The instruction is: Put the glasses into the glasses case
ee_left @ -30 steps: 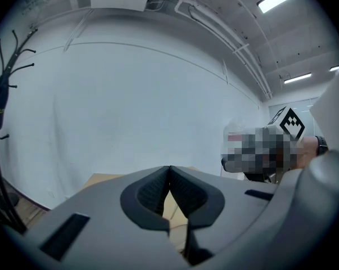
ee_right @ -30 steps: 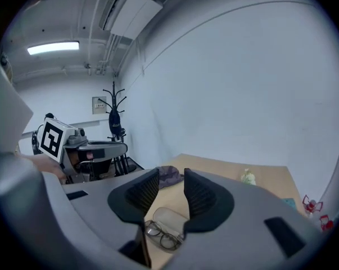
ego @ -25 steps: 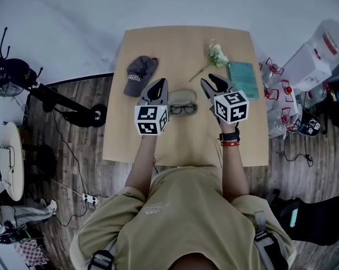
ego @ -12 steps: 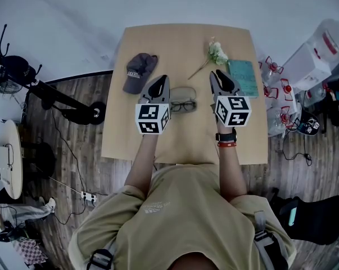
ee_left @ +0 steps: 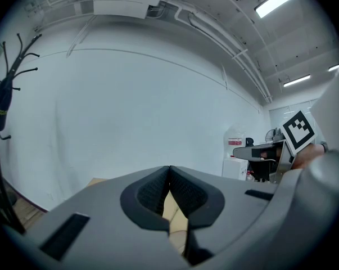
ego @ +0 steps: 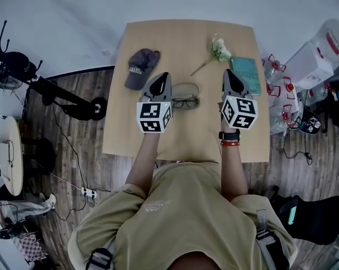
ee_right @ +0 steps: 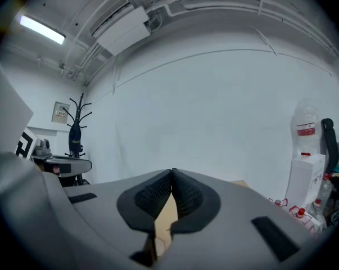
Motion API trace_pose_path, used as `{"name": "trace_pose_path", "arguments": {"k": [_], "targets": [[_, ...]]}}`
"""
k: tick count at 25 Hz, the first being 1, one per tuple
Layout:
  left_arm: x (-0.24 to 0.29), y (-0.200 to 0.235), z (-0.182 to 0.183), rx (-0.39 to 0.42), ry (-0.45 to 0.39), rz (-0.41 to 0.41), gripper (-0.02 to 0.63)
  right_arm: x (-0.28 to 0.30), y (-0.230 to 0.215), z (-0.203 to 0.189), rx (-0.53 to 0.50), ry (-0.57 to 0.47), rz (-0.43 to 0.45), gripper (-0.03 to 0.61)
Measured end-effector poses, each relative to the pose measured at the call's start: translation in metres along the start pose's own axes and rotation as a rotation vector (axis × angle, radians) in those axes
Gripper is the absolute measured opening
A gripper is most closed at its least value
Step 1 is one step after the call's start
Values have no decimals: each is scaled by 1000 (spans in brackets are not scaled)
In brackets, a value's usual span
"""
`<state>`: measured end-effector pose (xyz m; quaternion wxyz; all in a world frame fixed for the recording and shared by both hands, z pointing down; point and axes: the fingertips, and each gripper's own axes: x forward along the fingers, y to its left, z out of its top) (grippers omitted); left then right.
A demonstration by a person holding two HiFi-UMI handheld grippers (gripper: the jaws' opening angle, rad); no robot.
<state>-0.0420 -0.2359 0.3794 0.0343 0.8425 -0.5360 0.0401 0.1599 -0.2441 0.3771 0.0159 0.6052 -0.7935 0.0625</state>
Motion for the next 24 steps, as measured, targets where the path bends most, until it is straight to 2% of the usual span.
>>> {"name": "trace_pose_path", "arguments": {"k": [18,24], "targets": [[14,10,-7,-14,-1,-14,21,18,14,-2,-12,20,31,11],[18,13,-31,-7,49,-22,21,26,20,-14,-37,51,57,12]]}}
